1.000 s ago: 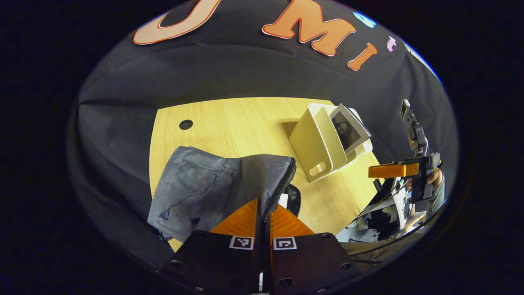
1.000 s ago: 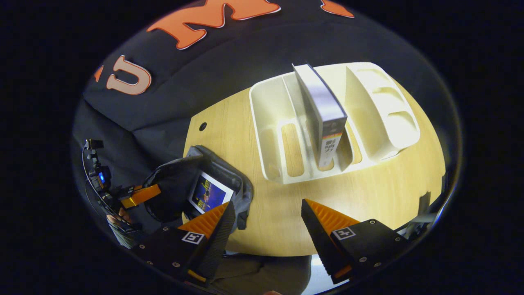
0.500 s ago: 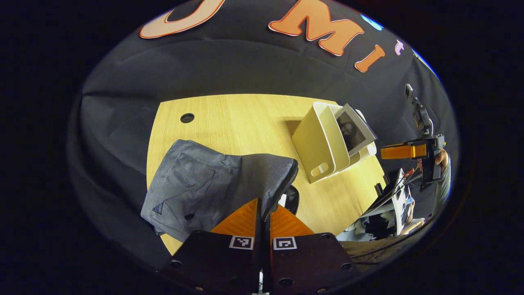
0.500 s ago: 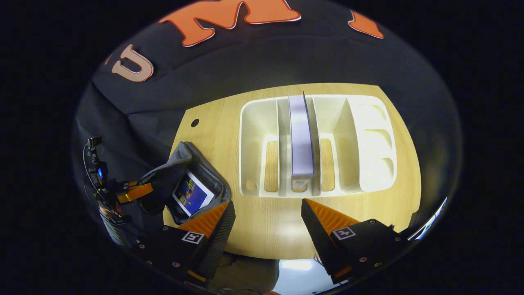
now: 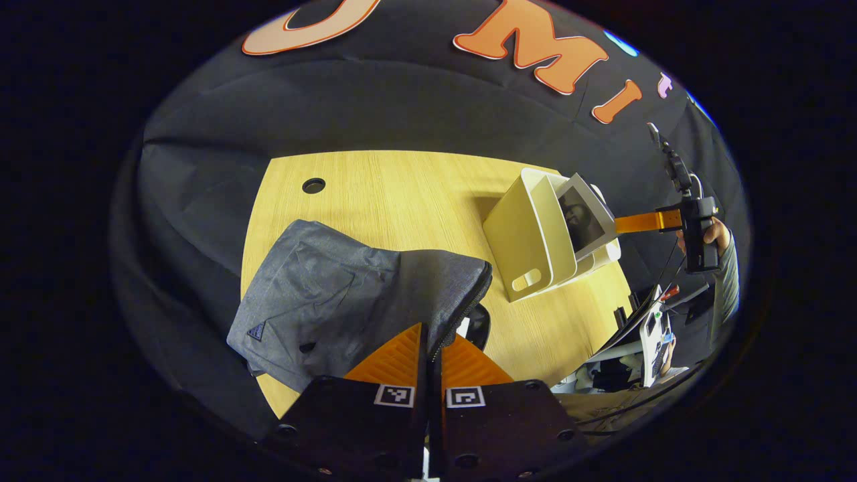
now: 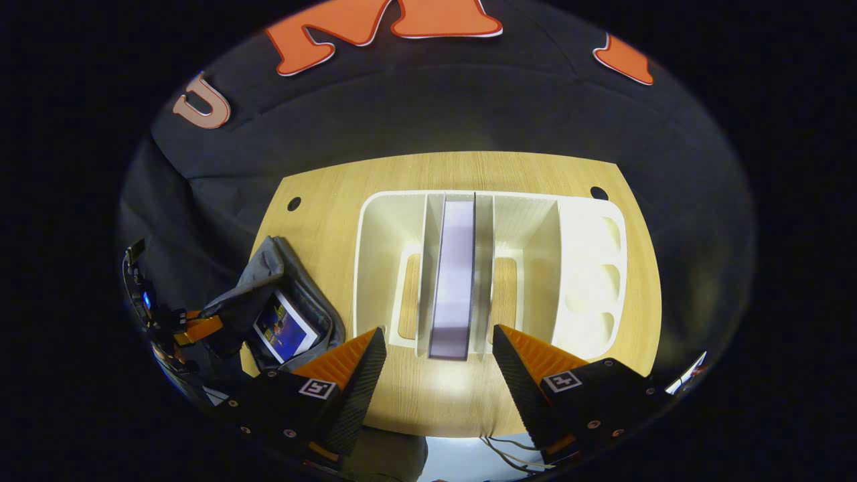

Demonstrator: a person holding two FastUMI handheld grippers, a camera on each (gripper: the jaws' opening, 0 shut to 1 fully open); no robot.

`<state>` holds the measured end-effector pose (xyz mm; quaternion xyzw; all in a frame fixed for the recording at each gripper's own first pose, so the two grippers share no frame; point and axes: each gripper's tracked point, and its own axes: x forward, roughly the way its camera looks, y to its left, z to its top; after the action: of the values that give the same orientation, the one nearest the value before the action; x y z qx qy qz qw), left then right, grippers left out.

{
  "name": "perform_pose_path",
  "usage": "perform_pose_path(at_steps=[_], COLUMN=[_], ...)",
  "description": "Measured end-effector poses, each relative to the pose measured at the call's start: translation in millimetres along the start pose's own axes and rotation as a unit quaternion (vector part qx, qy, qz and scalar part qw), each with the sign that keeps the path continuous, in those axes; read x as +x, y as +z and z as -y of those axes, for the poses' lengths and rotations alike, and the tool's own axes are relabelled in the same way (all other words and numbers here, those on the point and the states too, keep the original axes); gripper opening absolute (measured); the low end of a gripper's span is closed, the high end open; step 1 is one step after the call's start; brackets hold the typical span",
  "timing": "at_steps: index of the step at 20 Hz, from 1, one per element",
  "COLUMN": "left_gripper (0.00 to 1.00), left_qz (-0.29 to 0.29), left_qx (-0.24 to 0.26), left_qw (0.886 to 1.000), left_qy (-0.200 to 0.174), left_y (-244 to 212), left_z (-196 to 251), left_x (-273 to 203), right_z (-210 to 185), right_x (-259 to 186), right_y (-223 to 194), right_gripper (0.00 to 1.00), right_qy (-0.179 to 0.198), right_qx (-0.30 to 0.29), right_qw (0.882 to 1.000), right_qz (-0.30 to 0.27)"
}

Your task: Open the schoolbag, grab two books from the bookshelf and put them into the schoolbag.

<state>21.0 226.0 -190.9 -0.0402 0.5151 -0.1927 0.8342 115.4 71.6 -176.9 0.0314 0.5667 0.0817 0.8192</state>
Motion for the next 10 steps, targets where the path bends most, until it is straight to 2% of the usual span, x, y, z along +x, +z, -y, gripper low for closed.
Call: perform_pose_path(at_steps=[5, 10], left_gripper=[0.04, 0.04], left_qz=[-0.002, -0.006], left_qx=[-0.004, -0.009], left_qw=[1.0, 1.0], left_qy=[0.009, 0.019], left_y=[-2, -2], left_z=[-1, 0], left_x=[-2, -2], right_z=[1, 9], right_x=[29, 49], right_y=[7, 10], right_gripper=[0.94, 0.71], right_qy=[-0.001, -0.014], right_qx=[0.001, 0.004], right_qw=[1.0, 0.998], right_qz=[-0.029, -0.055])
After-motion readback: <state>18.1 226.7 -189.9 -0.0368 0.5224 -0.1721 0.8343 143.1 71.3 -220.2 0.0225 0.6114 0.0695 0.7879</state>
